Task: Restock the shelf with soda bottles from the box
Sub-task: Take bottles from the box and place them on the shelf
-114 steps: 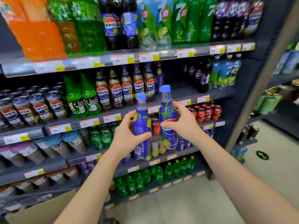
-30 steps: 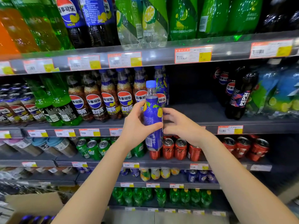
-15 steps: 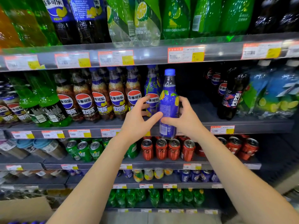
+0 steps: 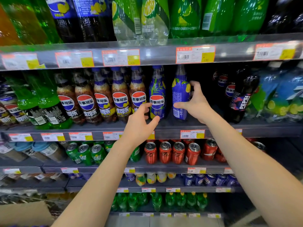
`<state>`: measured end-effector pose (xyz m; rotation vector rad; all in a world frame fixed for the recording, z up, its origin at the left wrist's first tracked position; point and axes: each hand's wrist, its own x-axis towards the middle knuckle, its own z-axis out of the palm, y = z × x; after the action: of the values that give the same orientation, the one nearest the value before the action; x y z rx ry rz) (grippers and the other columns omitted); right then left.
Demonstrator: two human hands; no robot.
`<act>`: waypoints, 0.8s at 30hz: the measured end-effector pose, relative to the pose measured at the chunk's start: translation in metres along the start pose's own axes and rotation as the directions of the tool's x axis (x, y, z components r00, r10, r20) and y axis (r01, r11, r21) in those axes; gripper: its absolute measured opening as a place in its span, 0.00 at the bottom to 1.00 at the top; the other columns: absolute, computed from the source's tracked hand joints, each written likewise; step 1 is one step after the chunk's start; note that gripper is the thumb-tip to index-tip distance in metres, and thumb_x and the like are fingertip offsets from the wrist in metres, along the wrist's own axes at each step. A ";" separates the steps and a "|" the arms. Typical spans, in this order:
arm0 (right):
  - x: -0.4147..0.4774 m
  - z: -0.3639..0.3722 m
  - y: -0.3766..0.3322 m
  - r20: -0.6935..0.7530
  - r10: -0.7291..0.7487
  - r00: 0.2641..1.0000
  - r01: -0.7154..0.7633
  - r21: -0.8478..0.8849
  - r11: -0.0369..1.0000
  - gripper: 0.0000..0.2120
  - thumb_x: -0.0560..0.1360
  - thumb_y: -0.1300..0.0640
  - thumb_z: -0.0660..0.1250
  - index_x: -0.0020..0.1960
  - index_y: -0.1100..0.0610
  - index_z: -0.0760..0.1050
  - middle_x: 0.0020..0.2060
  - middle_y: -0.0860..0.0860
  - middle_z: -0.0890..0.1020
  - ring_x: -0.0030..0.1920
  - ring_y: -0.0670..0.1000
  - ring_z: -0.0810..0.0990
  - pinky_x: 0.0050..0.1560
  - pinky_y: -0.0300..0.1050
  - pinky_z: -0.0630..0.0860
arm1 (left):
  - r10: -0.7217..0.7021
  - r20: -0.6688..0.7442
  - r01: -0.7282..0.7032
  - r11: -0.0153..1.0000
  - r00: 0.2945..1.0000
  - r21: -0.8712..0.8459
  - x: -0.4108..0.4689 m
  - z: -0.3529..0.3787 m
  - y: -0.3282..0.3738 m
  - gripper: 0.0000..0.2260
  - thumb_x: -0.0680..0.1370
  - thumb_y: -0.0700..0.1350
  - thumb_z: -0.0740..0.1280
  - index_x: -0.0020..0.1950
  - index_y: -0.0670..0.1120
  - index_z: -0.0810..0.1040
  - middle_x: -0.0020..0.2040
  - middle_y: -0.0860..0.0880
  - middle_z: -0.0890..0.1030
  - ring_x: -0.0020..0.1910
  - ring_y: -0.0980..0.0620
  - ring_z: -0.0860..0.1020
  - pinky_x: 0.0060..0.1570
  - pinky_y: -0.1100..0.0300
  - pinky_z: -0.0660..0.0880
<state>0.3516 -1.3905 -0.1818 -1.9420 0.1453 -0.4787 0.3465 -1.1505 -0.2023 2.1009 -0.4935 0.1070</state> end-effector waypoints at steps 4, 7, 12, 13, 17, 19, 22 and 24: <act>0.013 0.011 0.018 -0.043 -0.002 0.999 0.002 -0.005 1.000 0.49 0.66 0.63 0.82 0.77 0.52 0.56 0.61 0.50 0.77 0.58 0.50 0.80 0.62 0.54 0.79 | -0.007 0.012 0.007 1.000 1.000 -0.026 0.000 0.004 -0.004 0.26 0.79 0.54 0.72 0.76 0.56 0.69 0.65 0.57 0.75 0.61 0.55 0.79 0.55 0.63 0.72; 0.024 0.014 0.027 -0.084 -0.012 0.996 0.011 -0.003 1.000 0.49 0.66 0.62 0.82 0.78 0.54 0.57 0.63 0.51 0.77 0.60 0.50 0.80 0.64 0.57 0.78 | -0.004 0.030 0.004 1.000 1.000 -0.025 0.000 0.006 -0.008 0.26 0.79 0.54 0.72 0.76 0.56 0.69 0.63 0.59 0.75 0.62 0.55 0.78 0.57 0.61 0.72; 0.036 0.019 0.038 -0.092 -0.058 0.994 0.054 -0.050 0.997 0.49 0.67 0.55 0.82 0.80 0.51 0.58 0.67 0.52 0.78 0.64 0.52 0.79 0.65 0.56 0.78 | 0.039 0.019 -0.039 0.999 0.999 0.013 0.002 0.006 -0.006 0.25 0.80 0.53 0.71 0.76 0.55 0.70 0.64 0.59 0.76 0.61 0.55 0.79 0.61 0.55 0.76; 0.038 0.020 0.040 -0.089 -0.068 0.994 0.063 -0.054 0.997 0.49 0.68 0.55 0.81 0.81 0.50 0.57 0.68 0.51 0.78 0.64 0.51 0.79 0.66 0.55 0.78 | 0.047 0.015 -0.047 0.999 0.999 0.019 0.003 0.006 -0.006 0.25 0.80 0.53 0.71 0.75 0.55 0.70 0.66 0.58 0.77 0.62 0.55 0.79 0.61 0.55 0.76; 0.052 0.026 0.047 -0.098 -0.087 0.991 0.081 -0.065 0.995 0.47 0.69 0.56 0.80 0.81 0.48 0.58 0.66 0.52 0.80 0.62 0.52 0.80 0.66 0.53 0.78 | 0.096 -0.004 -0.096 0.994 0.995 0.051 0.001 0.009 -0.008 0.23 0.81 0.52 0.70 0.75 0.56 0.71 0.68 0.58 0.77 0.63 0.57 0.77 0.57 0.61 0.72; 0.061 0.031 0.049 -0.110 -0.083 0.991 0.077 -0.056 0.995 0.46 0.69 0.57 0.80 0.80 0.49 0.59 0.65 0.53 0.80 0.62 0.53 0.81 0.66 0.53 0.77 | 0.116 -0.013 -0.115 0.991 0.993 0.071 0.000 0.010 -0.010 0.22 0.81 0.53 0.70 0.75 0.56 0.71 0.69 0.59 0.76 0.64 0.57 0.77 0.57 0.63 0.71; 0.082 0.035 0.058 -0.130 -0.063 0.990 0.059 -0.035 0.998 0.48 0.64 0.53 0.81 0.79 0.49 0.62 0.63 0.53 0.82 0.60 0.53 0.82 0.66 0.52 0.77 | 0.146 -0.036 -0.141 0.985 0.989 0.099 -0.001 0.011 -0.015 0.22 0.80 0.53 0.70 0.74 0.55 0.72 0.70 0.59 0.77 0.63 0.57 0.77 0.56 0.69 0.70; 0.104 0.036 0.068 -0.128 -0.043 0.991 0.040 -0.029 0.999 0.53 0.55 0.43 0.80 0.78 0.48 0.65 0.61 0.52 0.84 0.58 0.53 0.84 0.65 0.53 0.78 | 0.151 -0.051 -0.145 0.983 0.987 0.108 -0.003 0.011 -0.018 0.22 0.80 0.53 0.70 0.74 0.56 0.73 0.69 0.59 0.77 0.64 0.57 0.77 0.52 0.77 0.66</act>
<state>0.4682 -1.4212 -0.2284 -1.9426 0.1952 -0.6333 0.3494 -1.1503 -0.2235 2.1536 -0.6202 0.2859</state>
